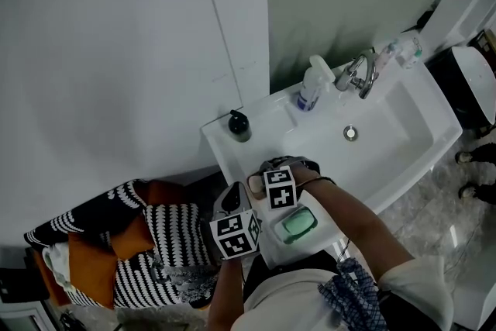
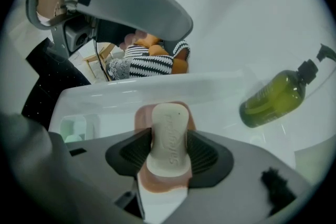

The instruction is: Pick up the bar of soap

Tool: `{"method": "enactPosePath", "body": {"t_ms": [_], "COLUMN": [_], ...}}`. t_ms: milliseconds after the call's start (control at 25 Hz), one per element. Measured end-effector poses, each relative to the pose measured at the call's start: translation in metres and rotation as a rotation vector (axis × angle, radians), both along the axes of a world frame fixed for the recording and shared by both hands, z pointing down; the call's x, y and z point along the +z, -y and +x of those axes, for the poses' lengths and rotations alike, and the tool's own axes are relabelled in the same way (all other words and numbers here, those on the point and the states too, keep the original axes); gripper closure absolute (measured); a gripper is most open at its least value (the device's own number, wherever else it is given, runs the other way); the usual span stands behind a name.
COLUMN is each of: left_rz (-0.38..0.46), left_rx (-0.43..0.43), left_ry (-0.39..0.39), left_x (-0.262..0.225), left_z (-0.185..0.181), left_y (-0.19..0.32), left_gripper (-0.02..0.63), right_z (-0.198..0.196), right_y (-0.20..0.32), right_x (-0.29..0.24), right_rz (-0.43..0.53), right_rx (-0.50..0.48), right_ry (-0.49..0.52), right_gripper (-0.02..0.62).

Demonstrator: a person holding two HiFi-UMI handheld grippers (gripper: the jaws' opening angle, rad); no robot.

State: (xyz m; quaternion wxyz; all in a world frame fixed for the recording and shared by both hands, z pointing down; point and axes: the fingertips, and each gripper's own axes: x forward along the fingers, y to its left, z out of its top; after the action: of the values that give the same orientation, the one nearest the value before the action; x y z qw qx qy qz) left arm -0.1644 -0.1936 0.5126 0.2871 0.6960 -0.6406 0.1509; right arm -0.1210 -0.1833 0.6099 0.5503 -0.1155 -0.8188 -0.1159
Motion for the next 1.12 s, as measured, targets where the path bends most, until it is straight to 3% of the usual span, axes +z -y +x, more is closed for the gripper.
{"method": "enactPosePath", "body": {"t_ms": [360,880,1120], "left_rz": [-0.005,-0.018,-0.032], "left_rx": [0.007,-0.017,-0.026], "left_ry": [-0.014,-0.022,-0.028], "left_x": [0.002,0.005,0.008], "left_z": [0.002,-0.004,-0.008], "left_y": [0.004,0.001,-0.001], "left_gripper": [0.597,0.597,0.597], "right_z": [0.000,0.000,0.000], "right_y": [0.003,0.003,0.008], "right_x": [0.003,0.000,-0.002], "right_rz": [-0.095,-0.103,-0.119], "right_rx": [0.023,0.043,0.130], "right_ry": [-0.017,-0.002,0.054], "right_gripper": [0.388,0.383,0.383]}}
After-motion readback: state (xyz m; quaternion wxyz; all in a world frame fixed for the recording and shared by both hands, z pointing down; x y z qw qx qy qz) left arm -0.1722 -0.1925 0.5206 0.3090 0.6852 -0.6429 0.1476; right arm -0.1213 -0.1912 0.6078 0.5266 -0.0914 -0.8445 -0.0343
